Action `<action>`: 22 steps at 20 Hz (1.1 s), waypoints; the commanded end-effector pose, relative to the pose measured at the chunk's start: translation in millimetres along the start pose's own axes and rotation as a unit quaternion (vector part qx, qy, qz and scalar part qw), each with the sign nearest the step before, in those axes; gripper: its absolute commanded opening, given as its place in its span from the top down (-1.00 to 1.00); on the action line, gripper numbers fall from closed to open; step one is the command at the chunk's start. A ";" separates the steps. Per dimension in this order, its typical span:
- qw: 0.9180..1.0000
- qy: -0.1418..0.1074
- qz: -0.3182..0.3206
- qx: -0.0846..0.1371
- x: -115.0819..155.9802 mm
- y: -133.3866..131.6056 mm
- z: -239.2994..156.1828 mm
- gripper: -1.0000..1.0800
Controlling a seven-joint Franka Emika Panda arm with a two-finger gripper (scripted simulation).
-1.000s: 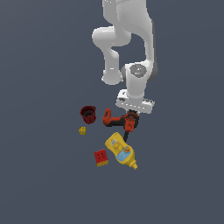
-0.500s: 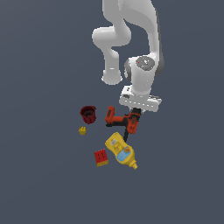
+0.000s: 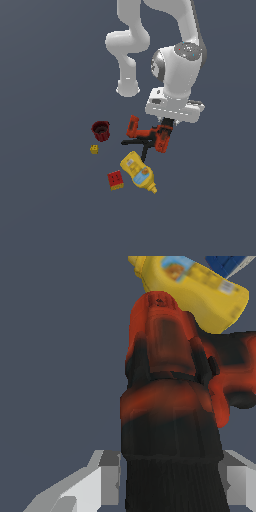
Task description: Pick up a designated object from a clutter of objects.
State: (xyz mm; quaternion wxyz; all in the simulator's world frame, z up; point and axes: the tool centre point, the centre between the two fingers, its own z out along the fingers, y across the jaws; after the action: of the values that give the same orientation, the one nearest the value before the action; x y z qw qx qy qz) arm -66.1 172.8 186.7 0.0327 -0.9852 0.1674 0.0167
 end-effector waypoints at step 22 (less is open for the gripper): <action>1.000 0.003 0.001 0.002 55.0 -103.1 -168.4 1.00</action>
State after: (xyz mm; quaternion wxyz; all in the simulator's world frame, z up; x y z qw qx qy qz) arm 18.0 236.4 345.5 0.0326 -0.9851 0.1680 0.0172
